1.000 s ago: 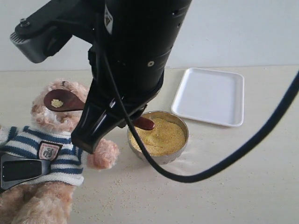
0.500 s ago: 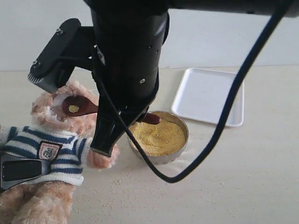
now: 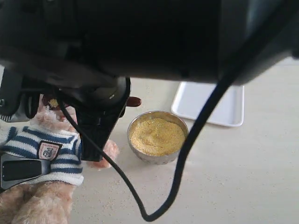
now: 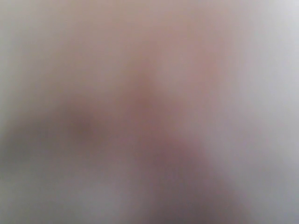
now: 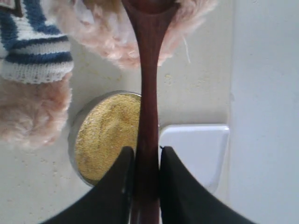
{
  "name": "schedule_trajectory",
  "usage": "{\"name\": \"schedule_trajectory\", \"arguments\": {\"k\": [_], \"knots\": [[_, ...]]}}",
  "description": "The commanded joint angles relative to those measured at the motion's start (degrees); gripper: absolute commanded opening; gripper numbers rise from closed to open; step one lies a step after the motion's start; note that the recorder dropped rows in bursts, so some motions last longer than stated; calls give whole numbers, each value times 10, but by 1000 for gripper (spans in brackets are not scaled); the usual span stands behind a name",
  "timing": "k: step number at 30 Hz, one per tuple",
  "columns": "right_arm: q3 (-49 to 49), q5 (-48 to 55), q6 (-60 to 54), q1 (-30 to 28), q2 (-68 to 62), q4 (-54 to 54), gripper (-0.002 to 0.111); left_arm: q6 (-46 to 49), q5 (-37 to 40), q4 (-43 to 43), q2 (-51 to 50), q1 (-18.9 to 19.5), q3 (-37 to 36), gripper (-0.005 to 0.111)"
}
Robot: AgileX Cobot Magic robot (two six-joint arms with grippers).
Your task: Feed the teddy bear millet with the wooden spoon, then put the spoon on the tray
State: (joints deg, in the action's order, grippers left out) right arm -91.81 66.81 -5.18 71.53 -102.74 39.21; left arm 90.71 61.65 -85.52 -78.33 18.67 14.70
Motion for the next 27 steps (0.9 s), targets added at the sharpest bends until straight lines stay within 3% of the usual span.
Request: {"name": "schedule_trajectory", "arguments": {"k": [1, 10, 16, 27], "knots": [[1, 27, 34, 23, -6, 82, 4, 4, 12, -8, 4, 2, -2, 5], [95, 32, 92, 57, -8, 168, 4, 4, 12, -8, 4, 2, -2, 5], [105, 32, 143, 83, -8, 242, 4, 4, 12, -8, 4, 2, -2, 5], [126, 32, 168, 91, -8, 264, 4, 4, 12, -8, 4, 2, -2, 5]]}}
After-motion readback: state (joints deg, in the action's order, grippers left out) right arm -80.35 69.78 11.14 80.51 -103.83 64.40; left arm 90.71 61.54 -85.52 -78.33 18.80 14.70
